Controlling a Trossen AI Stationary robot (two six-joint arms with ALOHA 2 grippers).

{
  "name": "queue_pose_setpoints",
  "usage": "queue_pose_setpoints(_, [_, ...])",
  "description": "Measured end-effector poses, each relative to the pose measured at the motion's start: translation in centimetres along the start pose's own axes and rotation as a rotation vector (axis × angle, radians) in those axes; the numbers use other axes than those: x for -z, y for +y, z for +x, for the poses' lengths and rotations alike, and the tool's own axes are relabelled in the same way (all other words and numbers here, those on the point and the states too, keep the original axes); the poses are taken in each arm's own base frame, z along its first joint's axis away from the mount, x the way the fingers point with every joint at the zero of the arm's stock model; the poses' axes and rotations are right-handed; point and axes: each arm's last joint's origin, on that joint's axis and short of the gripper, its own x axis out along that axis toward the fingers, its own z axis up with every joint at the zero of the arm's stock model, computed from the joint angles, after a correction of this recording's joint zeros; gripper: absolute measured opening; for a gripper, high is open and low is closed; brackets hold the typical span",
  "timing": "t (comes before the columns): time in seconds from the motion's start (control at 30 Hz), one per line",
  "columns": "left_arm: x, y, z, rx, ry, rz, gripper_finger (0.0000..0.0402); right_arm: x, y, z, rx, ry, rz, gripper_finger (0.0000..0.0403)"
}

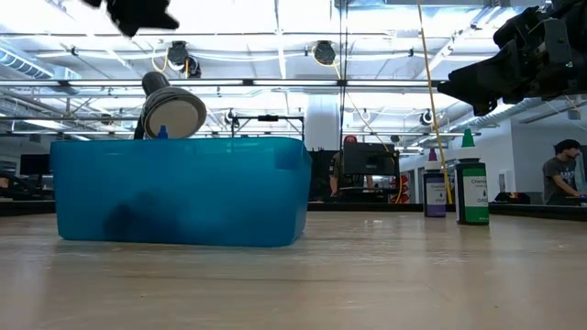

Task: Pick & Place food coloring
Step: Put the large blue coloring bottle into the blue bin

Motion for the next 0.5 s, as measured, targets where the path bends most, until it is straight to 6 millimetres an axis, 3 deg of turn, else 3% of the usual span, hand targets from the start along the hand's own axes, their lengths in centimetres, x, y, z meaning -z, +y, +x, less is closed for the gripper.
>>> queue_pose_setpoints(0.17, [3.2,0.6,0.3,0.003,-0.001,-0.034,0.0216,0.0,0.0,0.0,0.000,0.000,0.000,0.0160])
queue_pose_setpoints(0.3, [4.7,0.5,0.9,0.048,0.017,-0.061,0.0216,0.0,0.0,0.0,0.000,0.000,0.000,0.0160])
queue_pose_setpoints(0.43, [4.8,0.5,1.3,0.001,0.057,-0.056,0.0216,0.0,0.0,0.0,-0.001,-0.001,0.000,0.0160])
queue_pose_setpoints(0.5, [3.6,0.8,1.3,-0.067,0.047,-0.073,0.0216,0.0,0.0,0.0,0.000,0.001,0.000,0.0160])
